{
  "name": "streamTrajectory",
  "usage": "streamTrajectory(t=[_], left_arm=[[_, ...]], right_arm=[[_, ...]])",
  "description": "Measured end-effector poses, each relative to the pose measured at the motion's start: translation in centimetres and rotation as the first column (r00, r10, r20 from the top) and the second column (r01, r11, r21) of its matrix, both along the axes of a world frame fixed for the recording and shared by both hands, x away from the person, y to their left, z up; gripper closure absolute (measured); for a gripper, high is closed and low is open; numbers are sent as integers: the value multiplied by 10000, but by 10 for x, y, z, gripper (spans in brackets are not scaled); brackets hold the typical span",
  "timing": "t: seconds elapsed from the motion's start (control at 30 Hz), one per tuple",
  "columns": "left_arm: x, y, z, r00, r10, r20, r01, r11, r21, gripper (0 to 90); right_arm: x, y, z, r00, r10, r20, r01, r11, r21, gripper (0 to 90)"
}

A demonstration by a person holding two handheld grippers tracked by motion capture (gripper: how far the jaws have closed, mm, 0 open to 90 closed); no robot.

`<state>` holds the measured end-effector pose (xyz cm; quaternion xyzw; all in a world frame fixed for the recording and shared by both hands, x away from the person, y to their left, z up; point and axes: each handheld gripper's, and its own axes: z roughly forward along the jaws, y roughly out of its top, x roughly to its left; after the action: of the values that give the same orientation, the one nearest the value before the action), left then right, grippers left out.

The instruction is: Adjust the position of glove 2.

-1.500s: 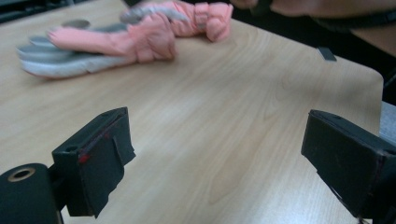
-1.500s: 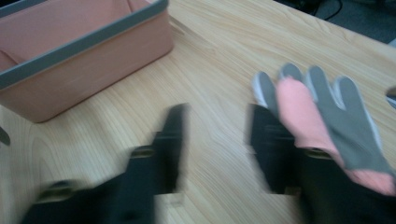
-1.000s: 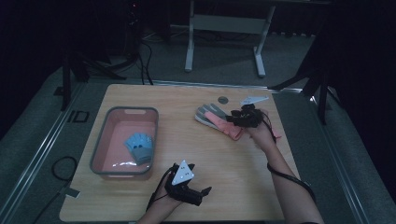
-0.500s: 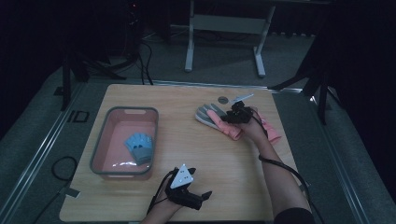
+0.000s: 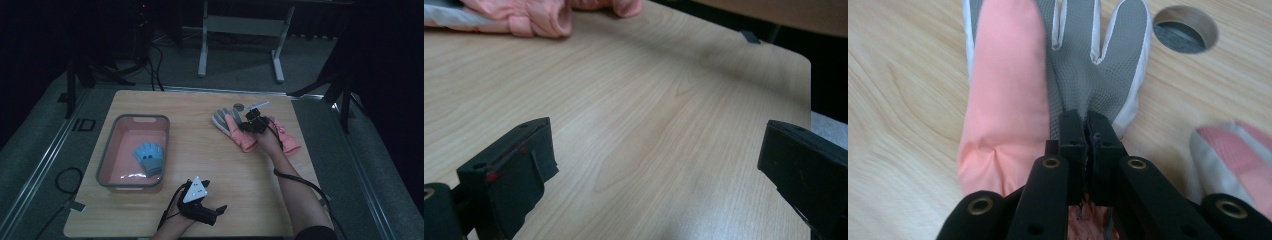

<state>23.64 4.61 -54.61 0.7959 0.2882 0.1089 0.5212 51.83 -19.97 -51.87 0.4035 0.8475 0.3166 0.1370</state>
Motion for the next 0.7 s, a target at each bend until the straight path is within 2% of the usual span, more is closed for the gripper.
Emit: streamTrajectory(t=[0.1, 0.17, 0.23, 0.37, 0.43, 0.47, 0.57, 0.6, 0.63, 0.7], left_arm=[[1, 2, 2, 9994, 248, 240, -245, 9997, -98, 21], [1, 3, 3, 9981, 442, 423, -435, 9989, -164, 21], [1, 4, 3, 9963, 571, 635, -564, 9983, -127, 21], [2, 3, 3, 9933, 717, 911, -711, 9974, -89, 21], [1, 2, 3, 9907, 803, 1100, -815, 9967, 64, 21], [1, 2, 2, 9887, 846, 1234, -855, 9963, 20, 21], [1, 2, -2, 9894, 878, 1153, -891, 9960, 61, 21], [1, 1, -3, 9894, 867, 1164, -889, 9959, 141, 21], [1, 0, -4, 9891, 879, 1185, -908, 9957, 198, 21], [1, -1, -5, 9883, 870, 1251, -905, 9956, 224, 21]], right_arm=[[-14, 0, 7, 9972, -752, 46, 750, 9967, 295, 872], [-25, 0, 13, 9931, -1166, -76, 1168, 9905, 719, 872], [-38, 2, 19, 9885, -1515, -13, 1508, 9832, 1029, 872], [-64, 7, 30, 9790, -2035, -94, 2028, 9686, 1436, 871], [-78, 7, 35, 9685, -2484, -170, 2475, 9532, 1737, 871], [-86, 8, 37, 9640, -2656, -153, 2641, 9486, 1746, 871], [-105, 6, 43, 9462, -3230, -221, 3202, 9236, 2107, 871], [-111, 5, 45, 9375, -3472, -240, 3432, 9109, 2293, 871], [-116, 6, 46, 9339, -3568, -230, 3520, 9063, 2340, 871], [-126, 4, 47, 9193, -3917, -390, 3879, 8846, 2589, 871]])
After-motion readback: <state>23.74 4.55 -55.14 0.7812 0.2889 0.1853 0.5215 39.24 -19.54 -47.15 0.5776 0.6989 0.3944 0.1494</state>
